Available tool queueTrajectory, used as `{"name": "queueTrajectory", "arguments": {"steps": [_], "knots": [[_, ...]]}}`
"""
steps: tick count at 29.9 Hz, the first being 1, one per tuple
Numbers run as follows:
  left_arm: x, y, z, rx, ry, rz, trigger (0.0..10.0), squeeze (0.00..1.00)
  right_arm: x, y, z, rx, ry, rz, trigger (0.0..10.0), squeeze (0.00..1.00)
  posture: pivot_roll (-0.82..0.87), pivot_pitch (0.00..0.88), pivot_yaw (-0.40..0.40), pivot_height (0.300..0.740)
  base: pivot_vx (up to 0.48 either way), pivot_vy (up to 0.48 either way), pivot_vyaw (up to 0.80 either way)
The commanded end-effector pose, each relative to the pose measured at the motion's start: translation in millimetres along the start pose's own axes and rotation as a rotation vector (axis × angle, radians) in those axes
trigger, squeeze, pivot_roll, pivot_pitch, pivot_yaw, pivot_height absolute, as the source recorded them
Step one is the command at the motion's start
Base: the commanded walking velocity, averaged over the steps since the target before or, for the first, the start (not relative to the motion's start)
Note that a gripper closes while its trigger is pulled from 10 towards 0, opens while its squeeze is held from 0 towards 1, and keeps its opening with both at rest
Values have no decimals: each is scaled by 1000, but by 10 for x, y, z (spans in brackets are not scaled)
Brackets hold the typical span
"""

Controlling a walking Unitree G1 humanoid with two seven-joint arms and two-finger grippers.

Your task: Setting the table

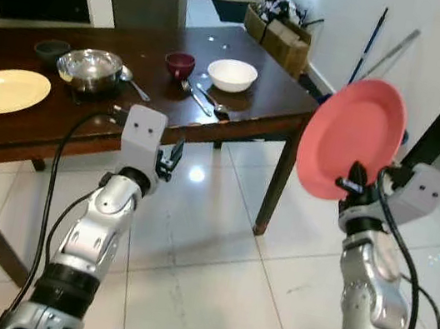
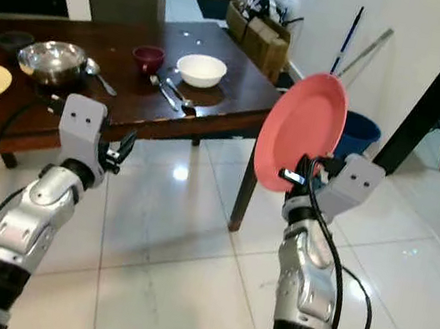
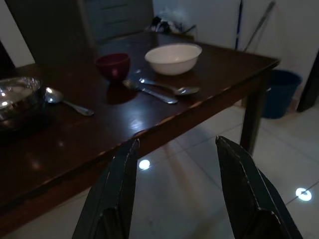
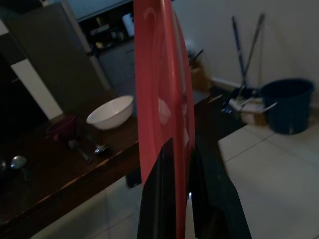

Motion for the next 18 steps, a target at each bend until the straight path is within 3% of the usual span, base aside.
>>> {"name": "queueTrajectory", "arguments": {"steps": [1, 18], "knots": [[-46, 6, 21, -6, 4, -15, 10000, 0, 2, 16, 65, -19, 1, -3, 10000, 0, -124, 37, 99, 740, 465, 0, 0], [-43, -8, 72, -27, 8, -16, 10000, 0, 38, 29, 106, -35, -1, 11, 10000, 0, -127, 37, 109, 740, 462, 0, 0]]}}
Point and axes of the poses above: a point about 5 cm out from each wrist's last joint towards the gripper, its own y axis pointing back from the gripper into the wrist, its own x axis along the axis of the wrist's last joint, z = x × y, the point moved 3 cm from there along -y, pointing out of the wrist towards the gripper, and after that the axes turned 15 degrees about y, right-handed, at the moved point
